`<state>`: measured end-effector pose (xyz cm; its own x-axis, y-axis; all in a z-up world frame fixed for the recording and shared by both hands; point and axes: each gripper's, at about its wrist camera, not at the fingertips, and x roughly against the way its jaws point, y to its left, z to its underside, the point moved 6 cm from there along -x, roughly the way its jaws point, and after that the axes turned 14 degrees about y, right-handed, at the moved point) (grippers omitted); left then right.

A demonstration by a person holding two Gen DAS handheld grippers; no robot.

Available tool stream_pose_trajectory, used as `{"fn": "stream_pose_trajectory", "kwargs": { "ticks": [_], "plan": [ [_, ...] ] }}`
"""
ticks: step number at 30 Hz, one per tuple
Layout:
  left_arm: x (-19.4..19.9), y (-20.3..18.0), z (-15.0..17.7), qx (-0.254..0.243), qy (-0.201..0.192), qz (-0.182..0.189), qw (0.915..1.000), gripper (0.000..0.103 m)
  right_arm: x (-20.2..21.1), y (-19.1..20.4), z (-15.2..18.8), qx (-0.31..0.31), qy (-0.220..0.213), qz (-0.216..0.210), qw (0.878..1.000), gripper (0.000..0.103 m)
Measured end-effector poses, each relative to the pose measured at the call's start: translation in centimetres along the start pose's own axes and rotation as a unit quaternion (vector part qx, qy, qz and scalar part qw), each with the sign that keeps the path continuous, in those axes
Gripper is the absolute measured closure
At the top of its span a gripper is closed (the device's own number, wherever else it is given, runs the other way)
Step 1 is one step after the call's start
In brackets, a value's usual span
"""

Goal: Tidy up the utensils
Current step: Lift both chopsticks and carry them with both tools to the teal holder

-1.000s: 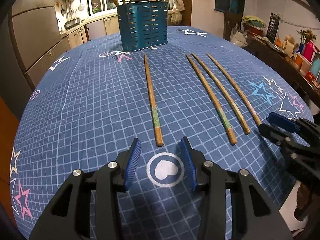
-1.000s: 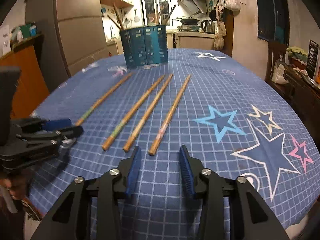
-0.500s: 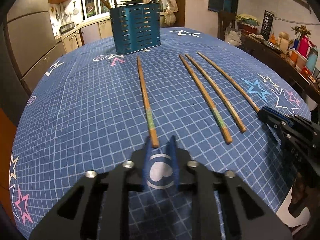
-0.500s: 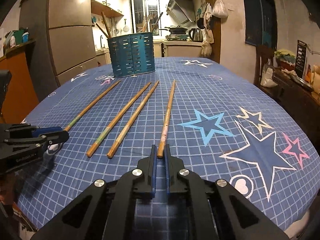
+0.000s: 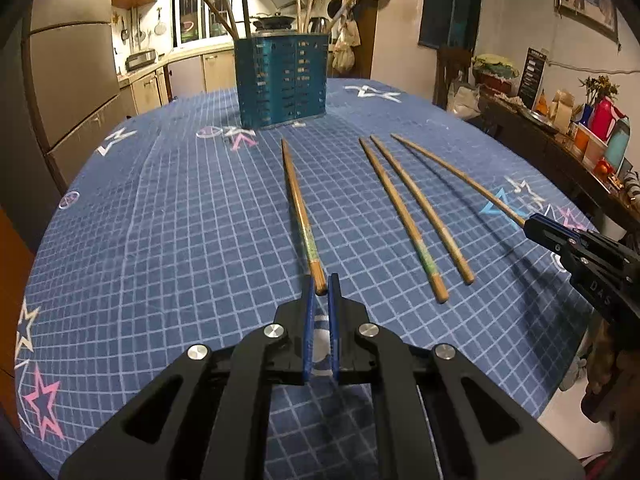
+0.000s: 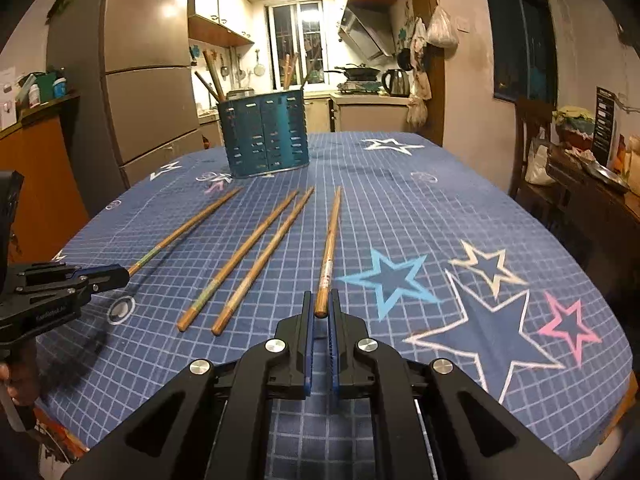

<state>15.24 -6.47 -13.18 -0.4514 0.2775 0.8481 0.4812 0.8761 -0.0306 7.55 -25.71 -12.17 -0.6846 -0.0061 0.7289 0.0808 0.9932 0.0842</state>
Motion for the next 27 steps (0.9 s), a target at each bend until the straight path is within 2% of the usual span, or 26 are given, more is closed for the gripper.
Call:
{"fn": "stream_pose_trajectory", "kwargs": {
  "ticks": [10,21,27],
  "plan": [
    [3.2,1.5,-0.2,0.026,-0.033,-0.004,0.9991,0.098,2.5,0.3,-0.9,0.026,-0.025,-0.009,0.999,0.095],
    [9.1,2.8,-2.8,0.048,-0.108,-0.007,0.9929,0.098,8.5,-1.0,-5.6,0.043,-0.108,-0.037,0.993,0.095],
    [12.5,2.9,-5.4,0.047,-0.140,0.019,0.9888,0.098,11.3,-1.1,-8.1,0.046,-0.144,-0.053,0.987,0.095]
  ]
}}
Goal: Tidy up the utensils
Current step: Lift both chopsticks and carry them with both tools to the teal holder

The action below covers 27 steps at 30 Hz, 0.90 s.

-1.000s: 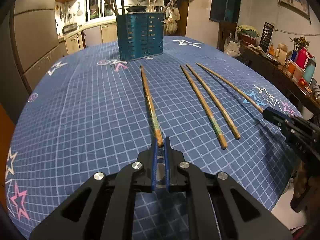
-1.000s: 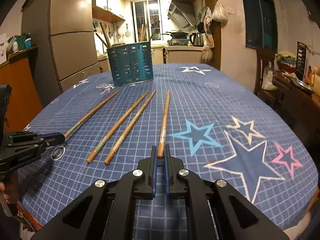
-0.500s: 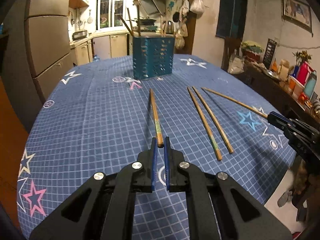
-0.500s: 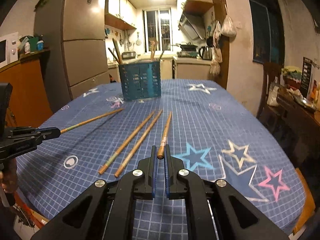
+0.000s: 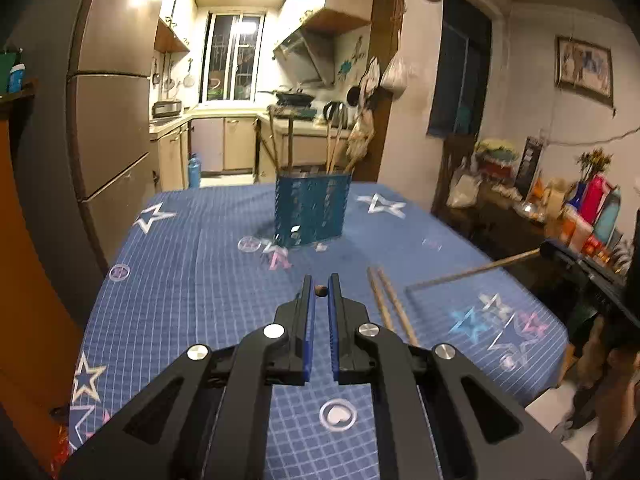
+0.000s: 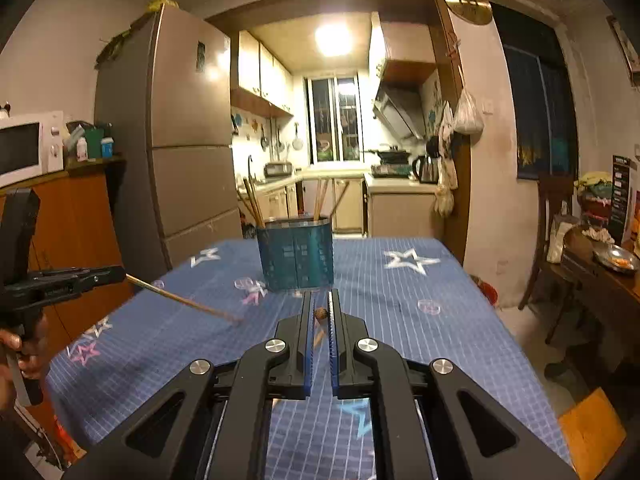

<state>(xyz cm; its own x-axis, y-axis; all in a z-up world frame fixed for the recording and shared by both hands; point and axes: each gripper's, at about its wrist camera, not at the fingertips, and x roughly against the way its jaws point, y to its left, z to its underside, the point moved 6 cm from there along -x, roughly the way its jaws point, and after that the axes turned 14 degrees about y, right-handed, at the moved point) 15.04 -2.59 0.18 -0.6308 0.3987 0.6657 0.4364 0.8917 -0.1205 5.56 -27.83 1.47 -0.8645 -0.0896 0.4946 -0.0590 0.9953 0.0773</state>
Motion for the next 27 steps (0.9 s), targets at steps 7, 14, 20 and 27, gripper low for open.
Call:
{"fn": "stream_pose_trajectory", "kwargs": {
  "ticks": [7,14,20,27],
  "plan": [
    [1.7,-0.4,-3.3,-0.007,-0.015,0.019,0.9997,0.098,1.4,0.8,-3.3,0.026,-0.031,-0.003,0.999,0.095],
    [2.1,-1.6,-4.3,-0.027,-0.023,-0.012,0.9993,0.098,1.4,1.4,-5.4,0.036,-0.042,-0.012,0.998,0.095],
    [2.1,-1.8,-4.2,-0.036,-0.032,-0.074,0.9961,0.098,1.0,2.2,-5.7,0.038,-0.038,-0.023,0.998,0.095],
    [2.3,-1.8,-4.3,-0.034,-0.029,-0.081,0.9957,0.098,0.9,3.0,-5.6,0.044,-0.037,-0.026,0.998,0.095]
  ]
}}
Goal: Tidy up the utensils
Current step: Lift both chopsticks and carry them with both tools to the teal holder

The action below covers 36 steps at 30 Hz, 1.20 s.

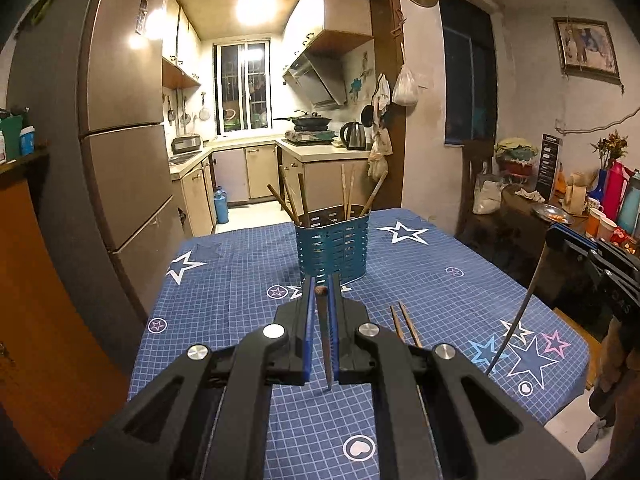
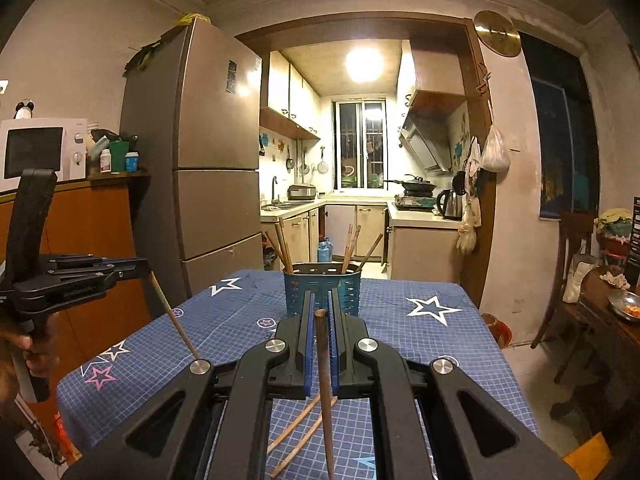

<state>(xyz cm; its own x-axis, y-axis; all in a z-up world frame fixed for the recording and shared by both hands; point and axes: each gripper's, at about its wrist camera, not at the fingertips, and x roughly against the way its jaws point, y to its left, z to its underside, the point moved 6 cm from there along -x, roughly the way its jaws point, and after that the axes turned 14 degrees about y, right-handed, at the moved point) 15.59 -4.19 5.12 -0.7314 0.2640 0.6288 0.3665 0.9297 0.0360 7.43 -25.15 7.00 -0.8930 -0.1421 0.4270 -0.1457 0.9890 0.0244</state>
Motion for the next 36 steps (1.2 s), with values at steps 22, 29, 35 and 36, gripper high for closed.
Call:
{"fn": "stream_pose_trajectory", "kwargs": {
  "ticks": [22,29,35,36],
  "plan": [
    [0.3,-1.5,-8.2,-0.022,-0.037,0.050,0.9979,0.098,-4.4,-1.4,-9.3,-0.013,0.002,-0.043,0.999,0.095],
    [-0.1,-2.1,-17.5,-0.020,-0.092,0.042,0.9946,0.098,-9.8,-2.6,-17.7,-0.029,0.000,-0.051,0.998,0.095],
    [-3.2,-0.9,-24.3,0.002,-0.125,0.025,0.9918,0.098,-14.5,-3.8,-24.4,-0.045,-0.024,-0.051,0.997,0.095],
    [-4.3,-0.7,-25.0,0.005,-0.124,0.023,0.9920,0.098,-15.6,-3.9,-25.3,-0.046,-0.026,-0.050,0.997,0.095]
  ]
}}
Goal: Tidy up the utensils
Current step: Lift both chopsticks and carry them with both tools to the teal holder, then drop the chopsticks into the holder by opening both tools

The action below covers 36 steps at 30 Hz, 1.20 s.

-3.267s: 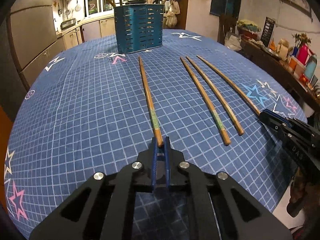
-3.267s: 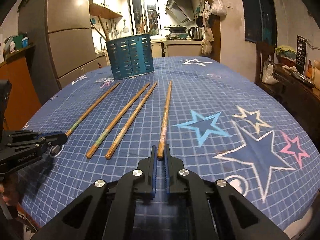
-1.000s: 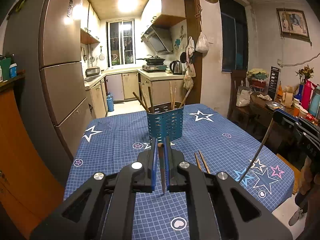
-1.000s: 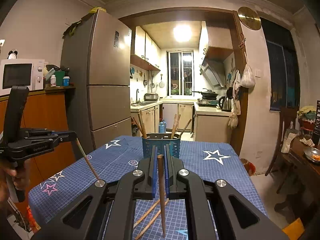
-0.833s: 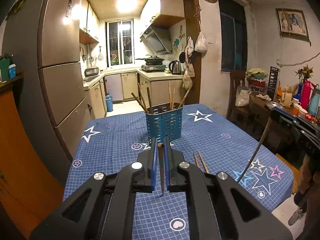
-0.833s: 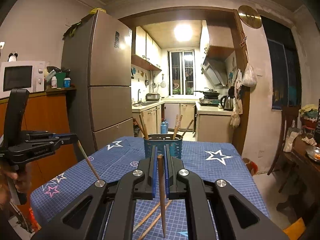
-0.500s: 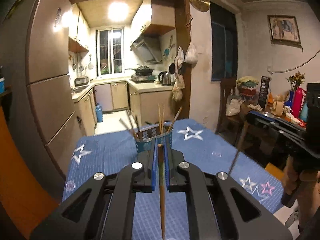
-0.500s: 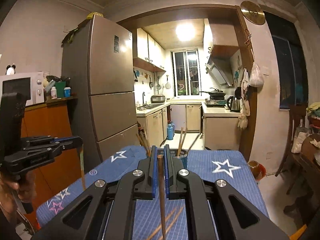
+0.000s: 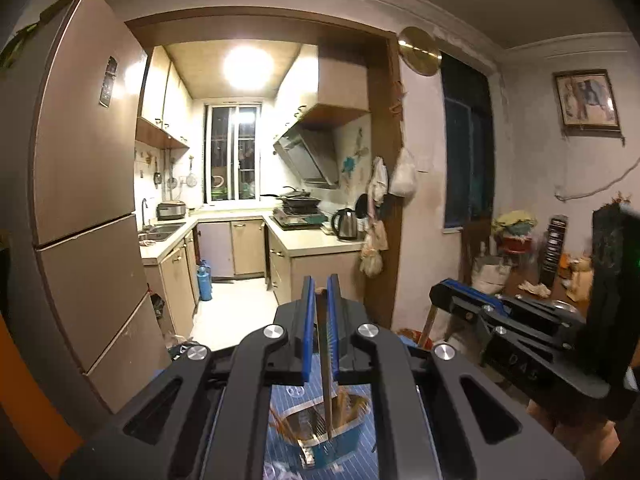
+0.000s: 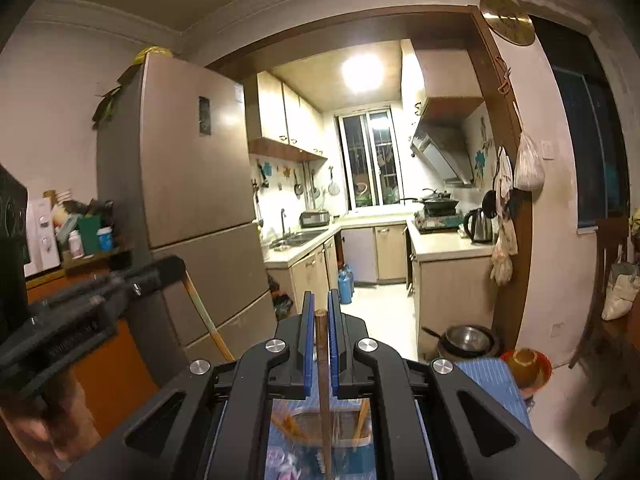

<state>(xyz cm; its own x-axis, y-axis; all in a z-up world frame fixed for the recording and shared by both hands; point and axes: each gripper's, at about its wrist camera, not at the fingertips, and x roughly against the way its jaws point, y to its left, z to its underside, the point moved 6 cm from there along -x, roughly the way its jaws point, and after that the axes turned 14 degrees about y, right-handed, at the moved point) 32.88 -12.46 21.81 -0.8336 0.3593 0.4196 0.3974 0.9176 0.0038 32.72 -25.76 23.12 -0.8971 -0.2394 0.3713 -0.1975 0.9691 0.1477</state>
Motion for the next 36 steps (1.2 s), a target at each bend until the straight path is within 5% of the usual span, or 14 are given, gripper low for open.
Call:
{"fn": "stream_pose_trajectory", "kwargs": {
  "ticks": [8,16,17,20,22,29,30,32,33,36],
  "plan": [
    [-9.6,2.0,2.2,0.015,0.055,-0.017,0.9982,0.098,-8.8,-1.5,-1.3,0.005,0.013,0.034,0.999,0.095],
    [-12.4,3.8,4.7,0.028,0.077,-0.026,0.9963,0.098,-13.9,-2.4,2.1,-0.006,0.052,0.028,0.998,0.095],
    [-12.8,4.0,5.0,0.029,0.082,-0.029,0.9958,0.098,-14.3,-2.4,2.7,-0.005,0.058,0.033,0.998,0.089],
    [-13.6,4.4,6.2,0.026,0.098,-0.047,0.9937,0.098,-14.8,-2.3,4.6,-0.002,0.074,0.040,0.996,0.050],
    [-13.6,4.8,6.7,0.024,0.109,-0.053,0.9923,0.097,-14.1,-2.0,4.9,-0.001,0.072,0.041,0.997,0.048],
    [-8.0,7.1,5.0,0.063,0.057,-0.052,0.9950,0.093,-7.0,-1.9,5.3,-0.006,0.040,0.042,0.998,0.048],
    [-6.2,7.7,4.5,0.075,0.037,-0.052,0.9951,0.089,-5.6,-2.1,5.6,-0.010,0.038,0.042,0.998,0.045],
    [-2.3,8.7,3.8,0.099,-0.006,-0.059,0.9933,0.057,-2.9,-2.7,6.5,-0.017,0.034,0.045,0.998,0.033],
    [-0.7,9.0,3.6,0.107,-0.025,-0.062,0.9920,0.049,-1.1,-3.1,7.2,-0.021,0.027,0.047,0.998,0.027],
    [4.3,9.1,3.5,0.111,-0.068,-0.056,0.9899,0.046,3.2,-4.3,9.1,-0.036,0.017,0.052,0.998,0.024]
  ]
}}
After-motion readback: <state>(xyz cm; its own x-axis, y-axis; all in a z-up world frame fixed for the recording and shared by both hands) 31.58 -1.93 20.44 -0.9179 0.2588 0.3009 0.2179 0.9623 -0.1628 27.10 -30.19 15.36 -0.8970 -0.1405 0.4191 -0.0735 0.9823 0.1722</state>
